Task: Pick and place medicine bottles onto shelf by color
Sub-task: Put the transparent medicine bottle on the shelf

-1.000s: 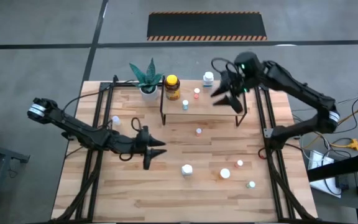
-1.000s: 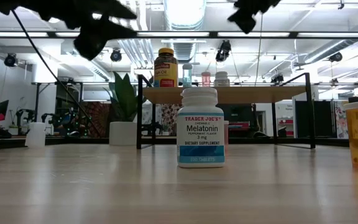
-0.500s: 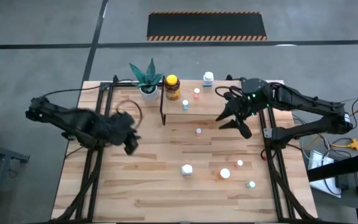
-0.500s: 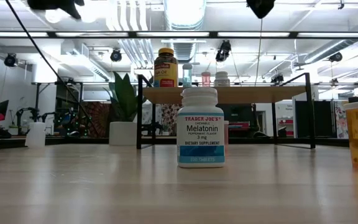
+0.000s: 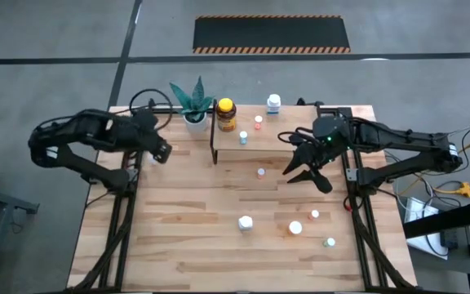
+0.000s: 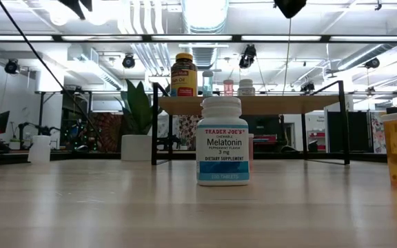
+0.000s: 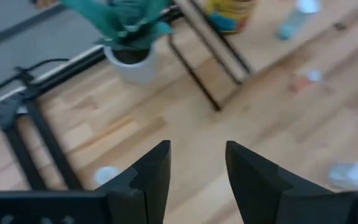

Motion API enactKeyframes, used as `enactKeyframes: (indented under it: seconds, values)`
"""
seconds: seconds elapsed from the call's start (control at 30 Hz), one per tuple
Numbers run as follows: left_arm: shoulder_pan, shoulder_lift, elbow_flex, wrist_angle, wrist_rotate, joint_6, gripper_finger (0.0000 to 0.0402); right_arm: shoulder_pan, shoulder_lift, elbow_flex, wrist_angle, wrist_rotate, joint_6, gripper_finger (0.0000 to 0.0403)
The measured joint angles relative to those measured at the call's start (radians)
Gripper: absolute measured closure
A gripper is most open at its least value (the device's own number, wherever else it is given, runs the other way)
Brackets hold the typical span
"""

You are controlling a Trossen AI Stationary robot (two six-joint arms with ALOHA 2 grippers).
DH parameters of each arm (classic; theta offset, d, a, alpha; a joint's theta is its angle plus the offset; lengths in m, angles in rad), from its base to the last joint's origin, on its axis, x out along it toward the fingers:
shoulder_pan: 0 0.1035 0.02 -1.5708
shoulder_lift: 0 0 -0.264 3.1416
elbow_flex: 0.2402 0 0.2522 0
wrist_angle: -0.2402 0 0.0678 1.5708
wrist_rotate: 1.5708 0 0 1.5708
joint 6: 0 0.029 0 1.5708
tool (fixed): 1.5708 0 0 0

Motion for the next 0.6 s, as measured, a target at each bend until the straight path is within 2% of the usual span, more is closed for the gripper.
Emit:
enactKeyframes:
  seconds: [0.27,0.6]
  values:
    - [0.197,0.010,-0.128,0.000,0.001,0.079,0.0265,0.000,-0.006,-0.047,0.008,0.001,-0.001,0.0273]
    - [0.340,0.008,-0.328,-0.001,0.001,0.070,0.0265,0.000,-0.006,-0.073,0.047,0.000,-0.008,0.0275]
